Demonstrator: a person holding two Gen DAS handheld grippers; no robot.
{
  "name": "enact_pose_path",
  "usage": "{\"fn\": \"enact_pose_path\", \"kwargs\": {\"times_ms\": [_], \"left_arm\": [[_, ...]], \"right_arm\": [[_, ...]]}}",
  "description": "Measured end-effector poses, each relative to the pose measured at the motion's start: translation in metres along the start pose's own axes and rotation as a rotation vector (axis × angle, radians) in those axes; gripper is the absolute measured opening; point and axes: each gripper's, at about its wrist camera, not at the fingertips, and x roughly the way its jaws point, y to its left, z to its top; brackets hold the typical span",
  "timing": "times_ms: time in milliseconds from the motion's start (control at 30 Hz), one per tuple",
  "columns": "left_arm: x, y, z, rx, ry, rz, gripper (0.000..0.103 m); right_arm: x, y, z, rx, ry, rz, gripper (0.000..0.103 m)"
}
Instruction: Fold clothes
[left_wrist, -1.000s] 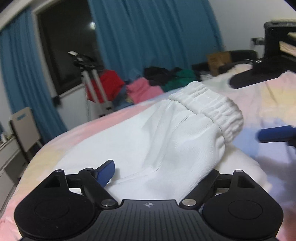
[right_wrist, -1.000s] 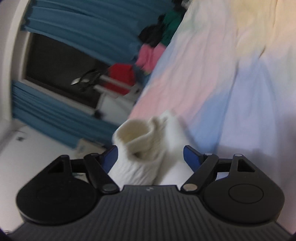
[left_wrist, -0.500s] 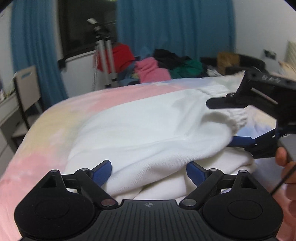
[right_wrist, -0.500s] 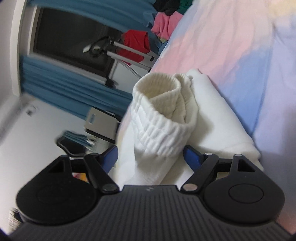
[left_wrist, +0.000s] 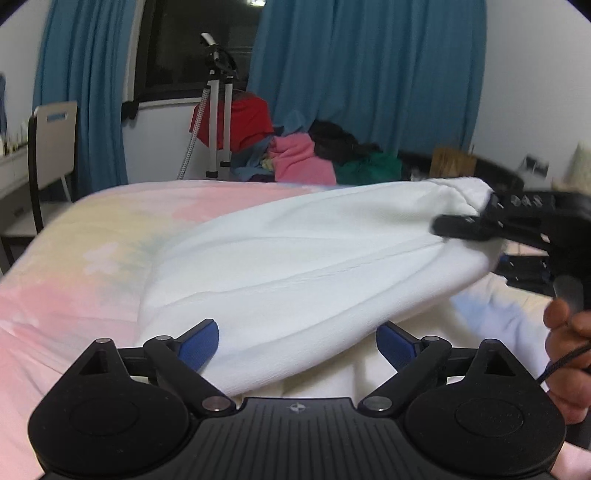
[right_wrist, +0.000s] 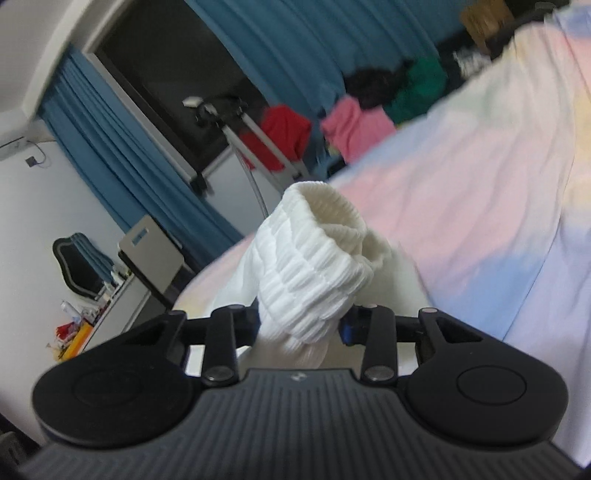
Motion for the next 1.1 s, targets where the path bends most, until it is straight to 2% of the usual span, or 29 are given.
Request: {"fn": "enact_pose_path", "kwargs": {"times_ms": [100,200,300,400,467,500,600,667,733,800,833,867,900,967,1033,1100], "left_arm": [[-0.006,0.005,0.001,-0.023,-0.015,-0.007,0.094],[-0.004,0.005,-0.001,0.005,-0.007,0.016,0.094],[-0.003,0.009,-0.005,-0.009,0.015,0.032,0.094],[-0.001,0.019,-0.005,-0.044,0.030,0.041,0.094],[0.000,0.025,-0.005,-0.068,0.040,0.047,0.094],[0.001,0.028,-0.005,-0.080,0.045,0.049,0.094],[0.003,0.038,-0.005,-0.115,0.060,0.058,0.095],[0.004,0.044,-0.004,-0.139,0.070,0.064,0.095],[0.005,0.053,-0.003,-0.171,0.081,0.060,0.096],[0.007,0.068,-0.001,-0.229,0.099,0.048,0.096],[0.008,0.076,-0.001,-0.260,0.108,0.042,0.097],[0.010,0.087,-0.001,-0.311,0.120,0.033,0.097],[0.013,0.099,-0.001,-0.370,0.133,0.023,0.097],[0.017,0.124,-0.004,-0.493,0.154,0.003,0.097],[0.022,0.148,-0.011,-0.623,0.168,-0.020,0.097],[0.032,0.168,-0.021,-0.735,0.212,-0.075,0.097]], "right_arm": [[-0.004,-0.018,0.000,0.026,0.005,-0.067,0.039],[-0.006,-0.037,-0.002,0.064,0.019,-0.132,0.039],[-0.004,-0.050,-0.008,0.130,0.051,-0.128,0.042],[-0.005,-0.050,-0.008,0.129,0.072,-0.125,0.053],[0.000,-0.054,-0.008,0.163,0.094,-0.131,0.077],[0.003,-0.056,-0.008,0.180,0.105,-0.134,0.083],[0.009,-0.062,-0.014,0.243,0.148,-0.102,0.084],[0.018,-0.065,-0.018,0.252,0.185,-0.069,0.090],[0.019,-0.060,-0.020,0.224,0.185,-0.066,0.094],[0.015,-0.051,-0.019,0.178,0.169,-0.078,0.093],[0.013,-0.047,-0.019,0.156,0.161,-0.083,0.088],[0.012,-0.042,-0.018,0.133,0.153,-0.089,0.078],[0.010,-0.038,-0.018,0.111,0.145,-0.094,0.074],[0.006,-0.028,-0.018,0.065,0.128,-0.106,0.058],[0.003,-0.019,-0.017,0.020,0.112,-0.117,0.049],[-0.001,-0.011,-0.017,-0.020,0.094,-0.125,0.047]]}}
